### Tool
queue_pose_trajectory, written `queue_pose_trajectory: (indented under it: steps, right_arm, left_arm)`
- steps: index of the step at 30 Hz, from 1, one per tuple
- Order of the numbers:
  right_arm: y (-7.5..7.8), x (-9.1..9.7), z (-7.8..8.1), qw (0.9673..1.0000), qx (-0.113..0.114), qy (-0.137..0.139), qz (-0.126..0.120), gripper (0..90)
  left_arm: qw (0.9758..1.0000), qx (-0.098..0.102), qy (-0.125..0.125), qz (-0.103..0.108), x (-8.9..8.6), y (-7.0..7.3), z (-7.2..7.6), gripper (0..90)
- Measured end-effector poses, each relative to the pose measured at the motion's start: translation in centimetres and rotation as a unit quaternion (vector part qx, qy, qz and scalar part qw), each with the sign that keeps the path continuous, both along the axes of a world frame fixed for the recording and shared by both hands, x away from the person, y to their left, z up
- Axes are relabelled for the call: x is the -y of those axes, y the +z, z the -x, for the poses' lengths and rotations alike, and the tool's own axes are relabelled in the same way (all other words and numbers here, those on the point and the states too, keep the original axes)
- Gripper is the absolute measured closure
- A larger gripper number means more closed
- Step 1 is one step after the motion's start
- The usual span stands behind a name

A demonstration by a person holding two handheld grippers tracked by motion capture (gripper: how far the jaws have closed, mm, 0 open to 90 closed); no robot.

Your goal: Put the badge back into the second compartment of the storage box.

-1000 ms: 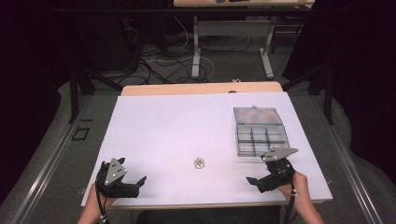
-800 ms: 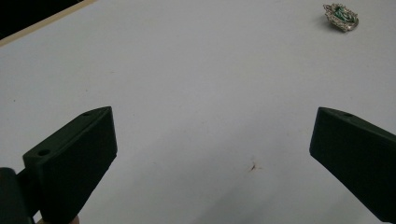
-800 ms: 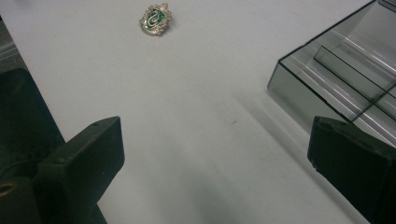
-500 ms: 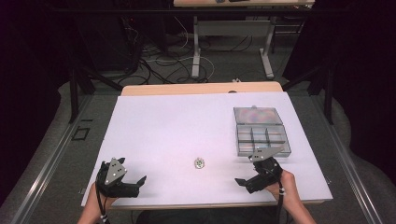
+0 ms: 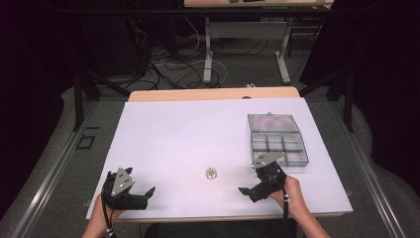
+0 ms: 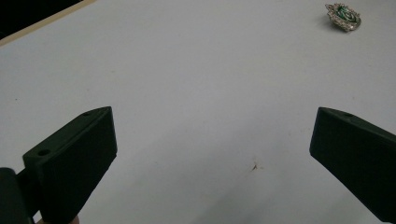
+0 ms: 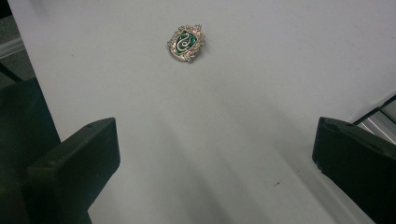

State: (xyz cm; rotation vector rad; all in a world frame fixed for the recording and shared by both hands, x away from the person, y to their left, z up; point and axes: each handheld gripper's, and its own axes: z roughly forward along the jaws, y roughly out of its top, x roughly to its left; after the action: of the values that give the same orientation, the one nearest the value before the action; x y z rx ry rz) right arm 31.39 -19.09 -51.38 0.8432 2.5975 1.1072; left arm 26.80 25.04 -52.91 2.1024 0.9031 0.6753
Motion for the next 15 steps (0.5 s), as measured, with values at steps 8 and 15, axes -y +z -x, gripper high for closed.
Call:
queue_pose_trajectory:
  steps: [8, 15]
  right_arm:
    - [-0.2, -0.6, -0.9, 0.9999, -0.006, 0.014, -0.006, 0.0]
    - [-0.1, -1.1, -1.5, 0.9997, -0.011, 0.001, -0.02, 0.0]
  left_arm:
    - [1.0, -0.002, 0.0, 0.006, 0.0, 0.0, 0.0, 0.8]
    - [1.0, -0.001, 0.004, 0.007, 0.0, -0.1, -0.1, 0.8]
